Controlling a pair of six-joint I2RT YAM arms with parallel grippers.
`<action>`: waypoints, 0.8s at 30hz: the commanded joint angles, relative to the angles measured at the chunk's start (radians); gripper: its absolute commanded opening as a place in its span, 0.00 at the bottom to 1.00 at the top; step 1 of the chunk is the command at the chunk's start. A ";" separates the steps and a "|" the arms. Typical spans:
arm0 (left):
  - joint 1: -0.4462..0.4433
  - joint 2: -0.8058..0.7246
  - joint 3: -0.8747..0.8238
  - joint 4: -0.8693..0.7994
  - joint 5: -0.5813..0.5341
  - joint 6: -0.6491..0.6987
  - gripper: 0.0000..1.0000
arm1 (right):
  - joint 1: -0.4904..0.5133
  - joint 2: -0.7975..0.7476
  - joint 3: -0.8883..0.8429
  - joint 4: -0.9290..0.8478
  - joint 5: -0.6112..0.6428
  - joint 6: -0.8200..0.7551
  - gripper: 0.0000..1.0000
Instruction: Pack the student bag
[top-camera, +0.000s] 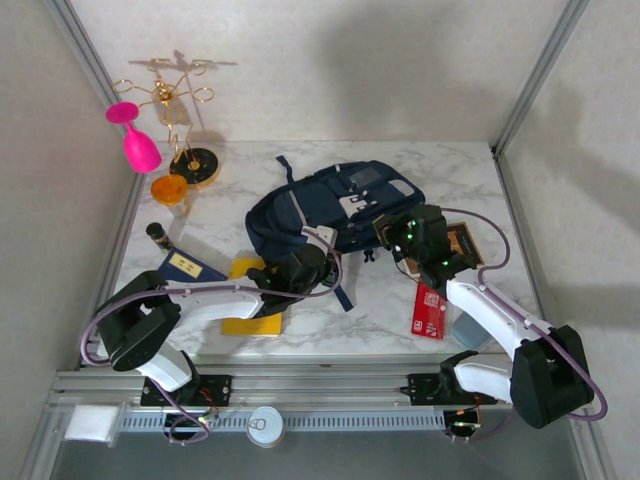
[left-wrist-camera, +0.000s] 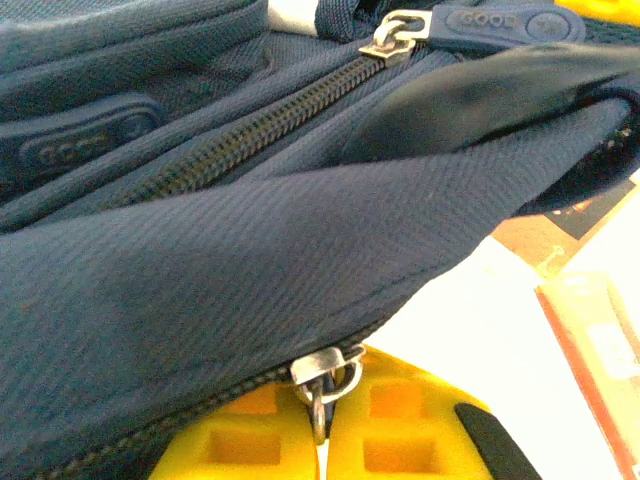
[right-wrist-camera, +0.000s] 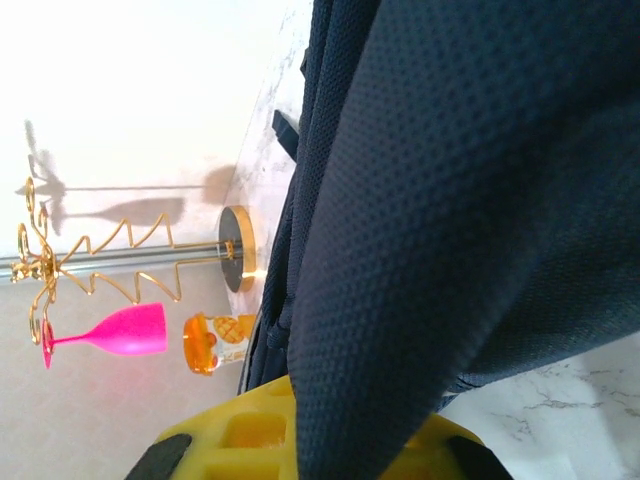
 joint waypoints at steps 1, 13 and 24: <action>0.012 -0.053 -0.033 -0.064 0.030 0.051 0.00 | -0.013 -0.030 0.066 0.053 -0.013 -0.030 0.00; 0.064 -0.217 -0.110 -0.263 0.018 0.085 0.00 | -0.138 0.054 0.124 0.040 -0.089 -0.139 0.00; 0.011 -0.108 0.023 -0.200 0.096 -0.024 0.00 | -0.226 0.320 0.360 -0.035 -0.142 -0.337 0.14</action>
